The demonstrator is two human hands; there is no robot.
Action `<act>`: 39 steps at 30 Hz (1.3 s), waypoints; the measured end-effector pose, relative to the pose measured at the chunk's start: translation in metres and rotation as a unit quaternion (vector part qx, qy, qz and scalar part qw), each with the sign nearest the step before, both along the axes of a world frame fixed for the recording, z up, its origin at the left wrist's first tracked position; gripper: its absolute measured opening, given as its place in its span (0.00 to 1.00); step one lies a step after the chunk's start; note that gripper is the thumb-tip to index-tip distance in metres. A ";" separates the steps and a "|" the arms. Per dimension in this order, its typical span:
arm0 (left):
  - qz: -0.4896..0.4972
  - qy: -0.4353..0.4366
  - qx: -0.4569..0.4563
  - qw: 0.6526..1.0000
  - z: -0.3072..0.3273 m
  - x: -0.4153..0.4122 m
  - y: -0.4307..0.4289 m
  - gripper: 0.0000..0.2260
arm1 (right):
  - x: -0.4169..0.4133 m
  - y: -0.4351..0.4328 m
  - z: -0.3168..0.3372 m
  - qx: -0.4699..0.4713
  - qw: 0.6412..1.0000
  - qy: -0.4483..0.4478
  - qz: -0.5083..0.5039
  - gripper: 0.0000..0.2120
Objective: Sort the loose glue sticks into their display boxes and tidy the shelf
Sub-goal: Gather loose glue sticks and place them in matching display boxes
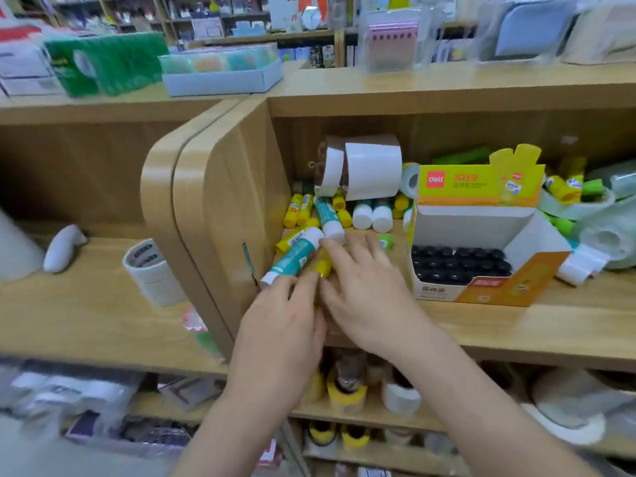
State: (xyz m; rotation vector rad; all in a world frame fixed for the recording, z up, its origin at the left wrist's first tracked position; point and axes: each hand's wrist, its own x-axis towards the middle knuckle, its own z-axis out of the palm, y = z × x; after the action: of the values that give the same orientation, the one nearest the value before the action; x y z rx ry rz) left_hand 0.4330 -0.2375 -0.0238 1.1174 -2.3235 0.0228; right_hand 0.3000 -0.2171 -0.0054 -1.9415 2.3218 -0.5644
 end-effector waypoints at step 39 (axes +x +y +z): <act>-0.187 0.088 0.113 0.972 0.033 -0.022 0.049 0.29 | 0.032 0.050 0.018 -0.250 0.511 -0.822 -0.004 0.06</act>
State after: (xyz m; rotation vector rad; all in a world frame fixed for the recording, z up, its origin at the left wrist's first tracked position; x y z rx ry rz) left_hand 0.4112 -0.1888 0.0092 0.7284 -2.3771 -0.4722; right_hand 0.3315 -0.1667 0.0124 -0.4311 0.7728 -1.9558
